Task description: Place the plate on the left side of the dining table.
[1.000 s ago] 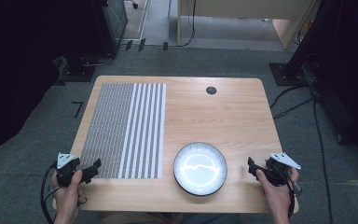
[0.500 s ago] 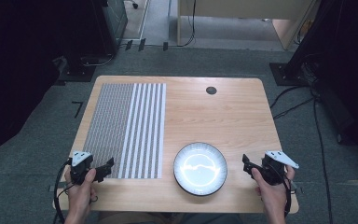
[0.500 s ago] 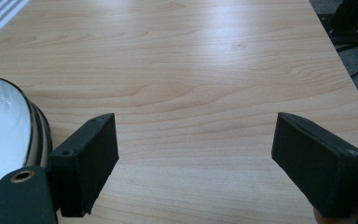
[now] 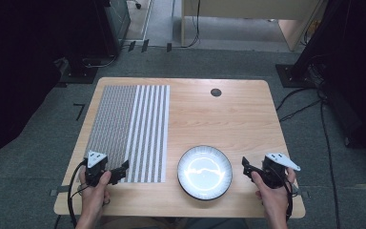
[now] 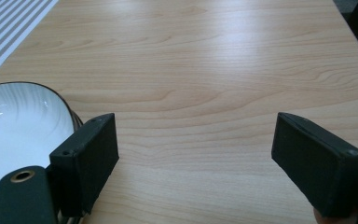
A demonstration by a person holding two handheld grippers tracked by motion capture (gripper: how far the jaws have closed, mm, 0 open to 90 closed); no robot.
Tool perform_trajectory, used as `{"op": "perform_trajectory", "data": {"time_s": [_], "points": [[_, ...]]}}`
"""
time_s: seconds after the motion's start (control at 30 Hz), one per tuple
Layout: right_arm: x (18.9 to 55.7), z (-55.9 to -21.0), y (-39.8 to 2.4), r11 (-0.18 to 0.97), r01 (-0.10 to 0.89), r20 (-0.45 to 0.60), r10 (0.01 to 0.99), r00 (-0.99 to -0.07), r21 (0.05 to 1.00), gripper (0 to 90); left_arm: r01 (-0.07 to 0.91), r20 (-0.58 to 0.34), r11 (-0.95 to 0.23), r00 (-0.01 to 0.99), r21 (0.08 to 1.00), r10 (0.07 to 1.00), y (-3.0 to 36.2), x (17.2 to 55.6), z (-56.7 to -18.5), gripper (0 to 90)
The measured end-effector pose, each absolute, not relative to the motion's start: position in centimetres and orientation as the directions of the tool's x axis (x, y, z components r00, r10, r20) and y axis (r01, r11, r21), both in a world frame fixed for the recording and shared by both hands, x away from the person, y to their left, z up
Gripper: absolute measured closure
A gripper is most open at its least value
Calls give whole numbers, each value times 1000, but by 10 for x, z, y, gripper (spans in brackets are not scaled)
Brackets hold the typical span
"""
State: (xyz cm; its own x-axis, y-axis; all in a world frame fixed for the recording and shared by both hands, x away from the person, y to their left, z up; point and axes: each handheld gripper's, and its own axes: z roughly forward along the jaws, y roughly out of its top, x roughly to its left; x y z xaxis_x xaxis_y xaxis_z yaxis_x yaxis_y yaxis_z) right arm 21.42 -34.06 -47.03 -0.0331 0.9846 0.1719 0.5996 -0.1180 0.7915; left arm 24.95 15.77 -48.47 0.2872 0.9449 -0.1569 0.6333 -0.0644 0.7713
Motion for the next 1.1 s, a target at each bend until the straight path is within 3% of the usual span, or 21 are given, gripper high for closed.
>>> {"op": "perform_trajectory", "data": {"time_s": [0.67,1.1], "points": [[214,-468,-325,-134,583,176,984,-15,801,182,634,-185,-84,346,769,920,117,249,-482,141],[228,-458,-305,-113,587,176,983,-50,802,211,619,-185,-116,400,777,898,82,254,-475,141]]}}
